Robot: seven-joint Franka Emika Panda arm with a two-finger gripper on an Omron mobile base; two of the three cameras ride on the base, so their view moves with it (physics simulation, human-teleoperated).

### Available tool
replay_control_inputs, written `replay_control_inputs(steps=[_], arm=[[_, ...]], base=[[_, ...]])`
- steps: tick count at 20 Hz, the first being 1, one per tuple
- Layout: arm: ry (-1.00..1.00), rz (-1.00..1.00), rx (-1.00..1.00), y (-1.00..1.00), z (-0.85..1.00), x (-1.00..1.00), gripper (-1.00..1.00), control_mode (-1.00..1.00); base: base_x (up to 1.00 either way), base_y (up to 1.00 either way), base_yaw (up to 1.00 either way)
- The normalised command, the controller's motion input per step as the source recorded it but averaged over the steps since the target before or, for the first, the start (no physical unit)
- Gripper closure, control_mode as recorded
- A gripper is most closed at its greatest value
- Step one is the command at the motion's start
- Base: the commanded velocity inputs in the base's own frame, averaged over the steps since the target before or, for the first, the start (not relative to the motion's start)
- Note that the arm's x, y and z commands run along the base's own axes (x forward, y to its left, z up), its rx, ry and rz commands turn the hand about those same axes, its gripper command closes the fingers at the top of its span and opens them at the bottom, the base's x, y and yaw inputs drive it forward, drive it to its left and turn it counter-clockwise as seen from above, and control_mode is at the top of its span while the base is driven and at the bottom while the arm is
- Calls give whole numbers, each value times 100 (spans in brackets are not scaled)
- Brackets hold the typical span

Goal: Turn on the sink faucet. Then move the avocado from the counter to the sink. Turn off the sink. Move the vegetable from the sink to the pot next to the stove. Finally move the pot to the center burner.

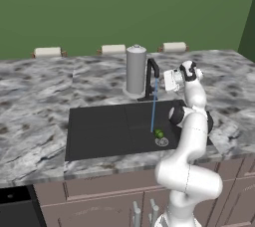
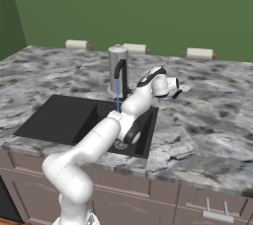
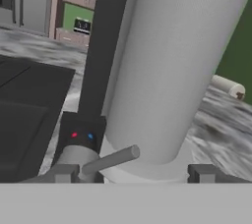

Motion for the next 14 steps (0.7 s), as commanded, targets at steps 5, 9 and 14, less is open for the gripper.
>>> replay_control_inputs(steps=[5, 9, 14], arm=[[0, 13, 2, 3, 0, 0, -100, -100], [0, 14, 5, 0, 0, -1, -100, -100], [1, 14, 7, 0, 0, 0, -100, -100]], base=[[0, 0, 0], [0, 0, 0], [0, 0, 0]])
